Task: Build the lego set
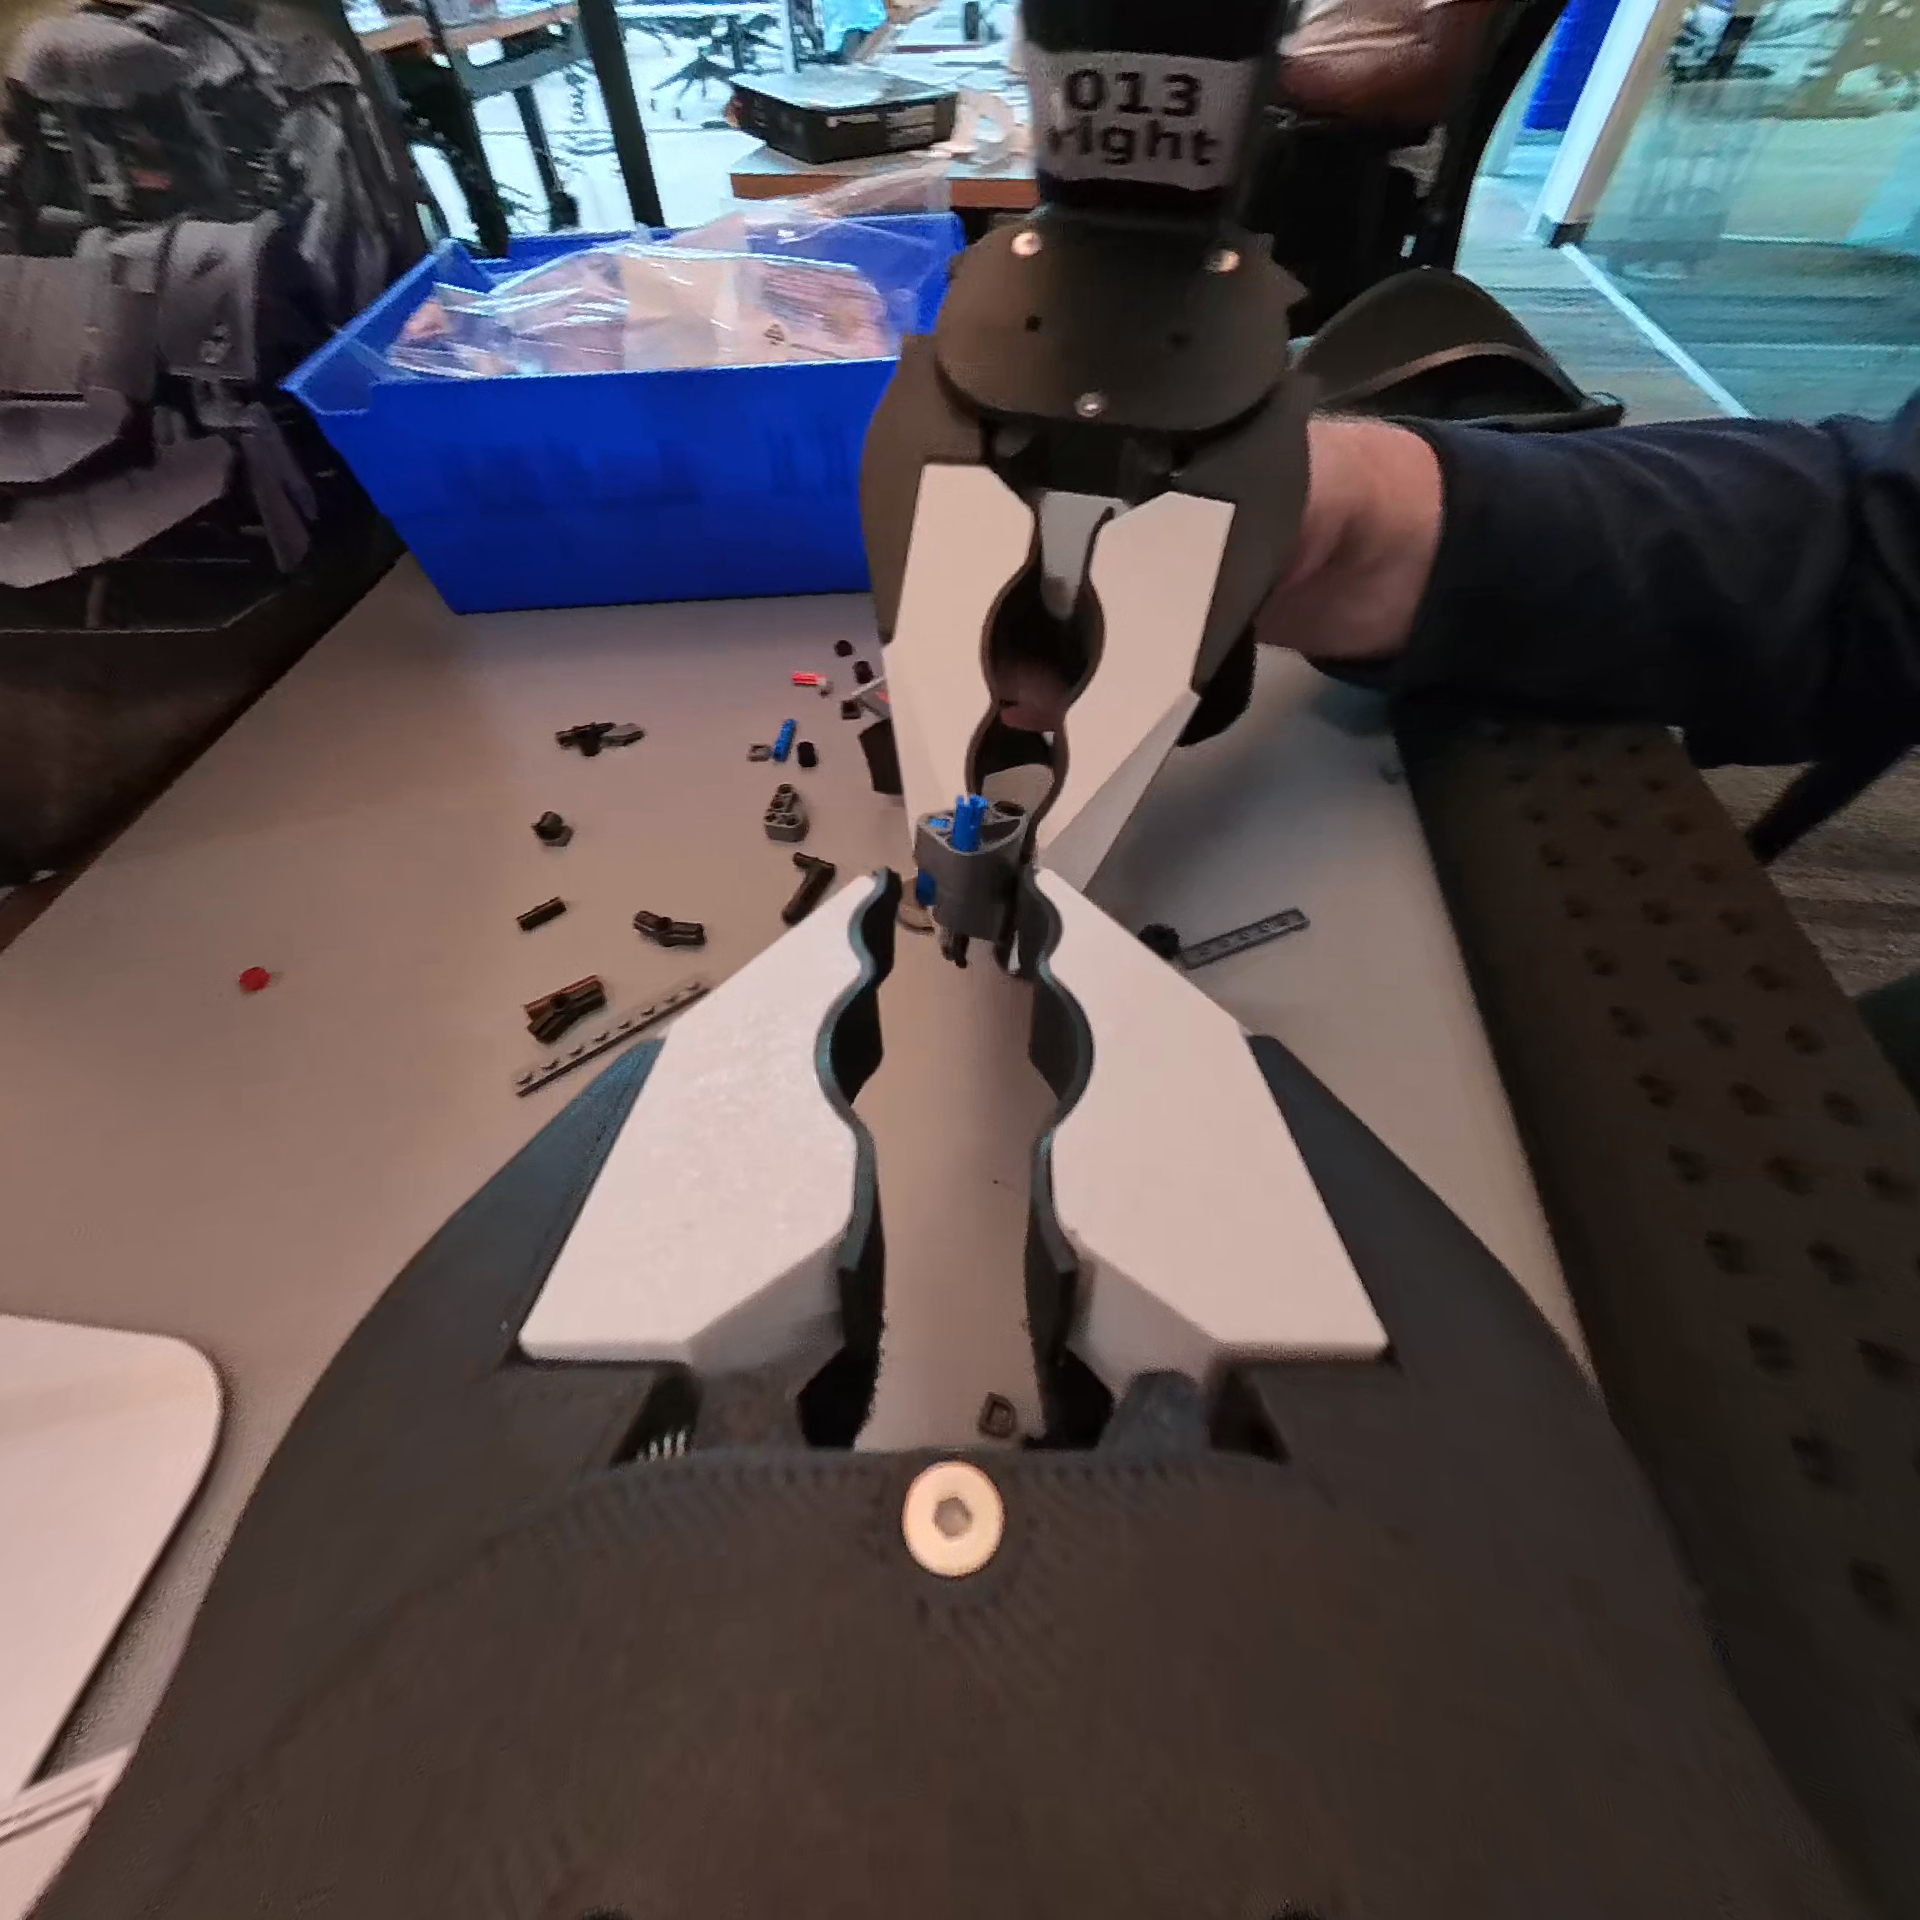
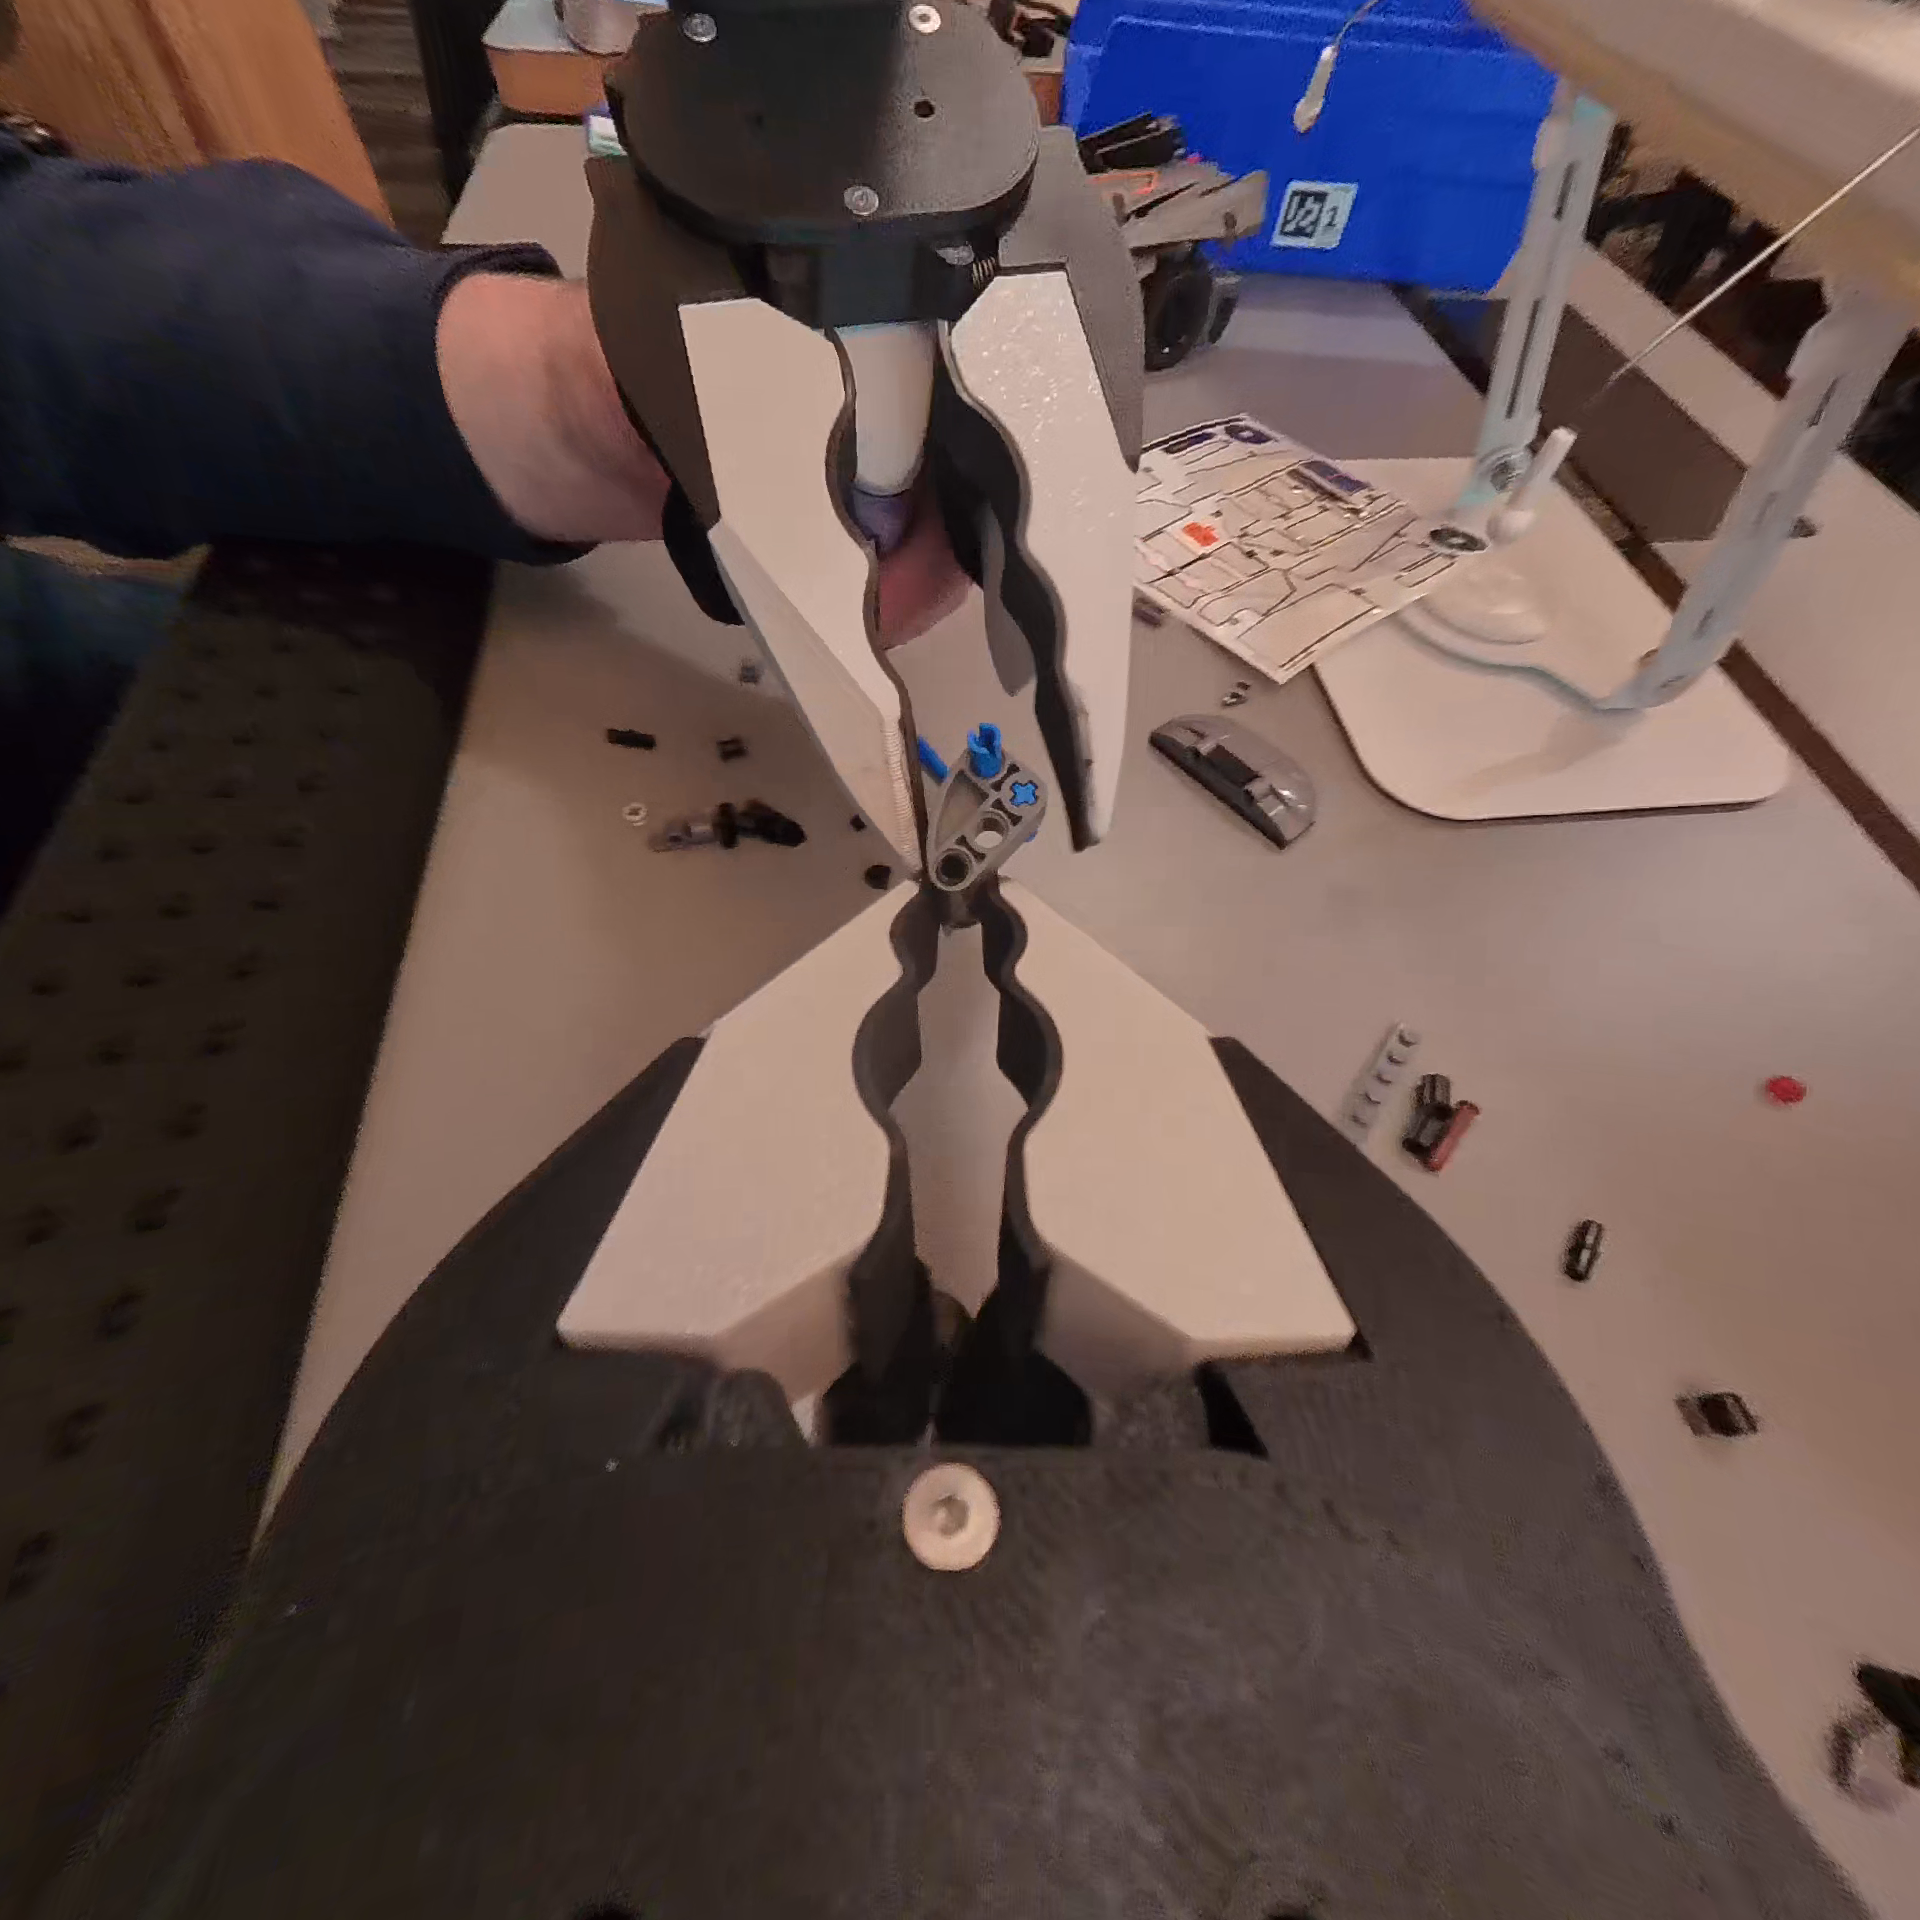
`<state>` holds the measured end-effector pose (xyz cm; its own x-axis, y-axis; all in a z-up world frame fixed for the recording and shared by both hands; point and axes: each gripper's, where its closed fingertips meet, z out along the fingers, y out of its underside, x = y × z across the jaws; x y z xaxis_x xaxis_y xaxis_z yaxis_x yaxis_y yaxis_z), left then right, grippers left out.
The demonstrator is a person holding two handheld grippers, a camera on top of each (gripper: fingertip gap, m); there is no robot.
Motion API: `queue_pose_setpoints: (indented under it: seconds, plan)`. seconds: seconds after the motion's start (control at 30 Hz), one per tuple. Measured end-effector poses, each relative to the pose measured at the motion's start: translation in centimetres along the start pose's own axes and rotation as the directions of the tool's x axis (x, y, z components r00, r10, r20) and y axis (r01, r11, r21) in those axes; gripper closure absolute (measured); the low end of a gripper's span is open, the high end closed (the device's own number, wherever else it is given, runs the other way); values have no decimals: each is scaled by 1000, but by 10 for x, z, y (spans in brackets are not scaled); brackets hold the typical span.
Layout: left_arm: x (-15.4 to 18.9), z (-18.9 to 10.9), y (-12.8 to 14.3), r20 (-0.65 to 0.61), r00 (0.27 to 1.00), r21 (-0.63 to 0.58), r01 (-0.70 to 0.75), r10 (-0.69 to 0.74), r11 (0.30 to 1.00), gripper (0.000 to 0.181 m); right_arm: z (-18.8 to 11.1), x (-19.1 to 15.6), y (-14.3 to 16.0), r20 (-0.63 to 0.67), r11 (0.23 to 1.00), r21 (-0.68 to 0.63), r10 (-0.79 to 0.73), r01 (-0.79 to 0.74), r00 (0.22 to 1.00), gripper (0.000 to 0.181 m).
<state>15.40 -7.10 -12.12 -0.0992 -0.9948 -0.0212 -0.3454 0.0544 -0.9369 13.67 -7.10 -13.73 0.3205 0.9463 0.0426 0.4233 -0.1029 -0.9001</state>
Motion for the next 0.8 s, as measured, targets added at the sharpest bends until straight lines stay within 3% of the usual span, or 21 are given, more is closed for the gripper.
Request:
queue_pose_setpoints:
  seconds: [0.17,0.33,0.47,0.57,0.7,0.8]
  plan:
    - [12,-1,3,-95,995,-8,36,-36,999,165,1,-13,0,94,1000,0,25,-25,995,175]
    - [5,-2,-3,-84,991,28,105,-102,994,166,0,-6,-3,58,999,25,39,-40,998,173]
    - [-2,-6,-11,-97,974,86,213,-204,973,166,-3,10,-3,-58,1000,15,-12,13,998,157]
    - [-7,-8,-16,-116,955,125,286,-272,950,166,-1,20,4,-164,991,-72,-126,115,978,153]
    - [-16,-9,-14,-115,929,139,367,-353,920,166,2,29,9,-288,933,-210,-345,292,893,146]
    - [-20,-8,-10,-112,909,135,415,-402,900,166,-1,35,4,-355,909,-238,-409,342,841,141]
